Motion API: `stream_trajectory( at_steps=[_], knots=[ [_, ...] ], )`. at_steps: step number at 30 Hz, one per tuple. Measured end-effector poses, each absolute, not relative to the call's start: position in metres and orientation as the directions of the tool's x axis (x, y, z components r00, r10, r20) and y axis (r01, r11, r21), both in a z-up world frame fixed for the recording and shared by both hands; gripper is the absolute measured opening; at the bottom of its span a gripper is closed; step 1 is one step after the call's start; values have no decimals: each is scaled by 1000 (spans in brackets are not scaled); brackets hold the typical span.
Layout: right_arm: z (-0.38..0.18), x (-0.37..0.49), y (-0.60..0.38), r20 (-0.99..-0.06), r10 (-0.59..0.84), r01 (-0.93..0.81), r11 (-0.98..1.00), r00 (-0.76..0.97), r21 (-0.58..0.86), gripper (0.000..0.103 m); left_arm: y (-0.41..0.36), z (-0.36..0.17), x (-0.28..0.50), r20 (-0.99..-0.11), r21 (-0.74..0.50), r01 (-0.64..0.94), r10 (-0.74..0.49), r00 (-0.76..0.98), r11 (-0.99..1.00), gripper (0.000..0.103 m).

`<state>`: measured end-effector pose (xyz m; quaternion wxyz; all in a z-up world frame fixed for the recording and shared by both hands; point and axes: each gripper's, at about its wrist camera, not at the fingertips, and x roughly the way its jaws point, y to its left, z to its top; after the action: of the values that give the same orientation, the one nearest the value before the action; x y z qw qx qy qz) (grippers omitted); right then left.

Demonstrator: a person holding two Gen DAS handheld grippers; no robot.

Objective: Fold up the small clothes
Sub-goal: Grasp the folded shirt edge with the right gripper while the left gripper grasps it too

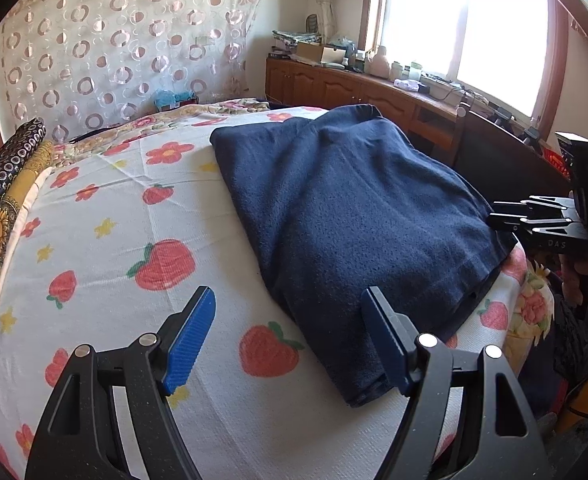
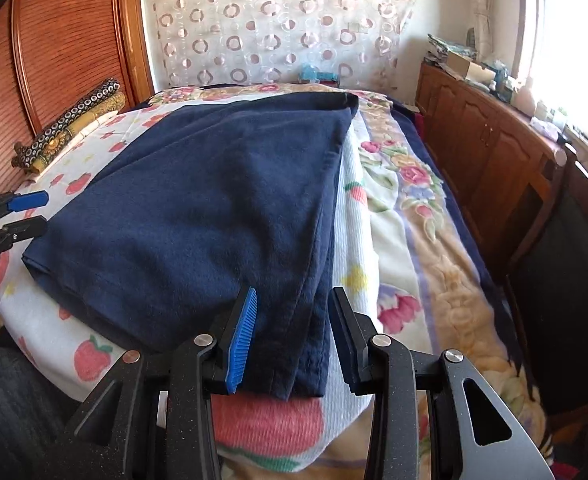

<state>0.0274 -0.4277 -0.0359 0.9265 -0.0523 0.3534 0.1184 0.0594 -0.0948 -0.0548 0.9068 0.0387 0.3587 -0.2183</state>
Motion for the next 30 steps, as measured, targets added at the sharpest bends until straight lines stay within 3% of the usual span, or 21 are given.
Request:
stream_trajectory(
  at_steps=[4,6,8,18,24,30],
  knots=[
    [-35,19,-410,-660,189,-271,962,727,-23,36,-98,-56,60,-672,-86,428,-370,641,900,76],
    [-38,19,-402,-662,199,-295,955,723,-35,26,-99,-56,60,-674,-87,432,-372,638,898,76],
    [-38,23,-395,-666,199,-310,949,719,-51,7,-99,-56,60,-674,-87,434,-374,637,897,76],
    [-25,2,-418,-628,215,-299,954,748,-29,3,-96,-54,59,-667,-99,426,-378,642,899,76],
    [-38,3,-409,-654,201,-294,955,729,-35,3,-95,-58,59,-682,-106,427,-378,626,898,76],
    [-37,4,-404,-662,180,-291,955,727,-59,8,-95,-64,57,-702,-118,434,-385,599,893,76]
  ],
)
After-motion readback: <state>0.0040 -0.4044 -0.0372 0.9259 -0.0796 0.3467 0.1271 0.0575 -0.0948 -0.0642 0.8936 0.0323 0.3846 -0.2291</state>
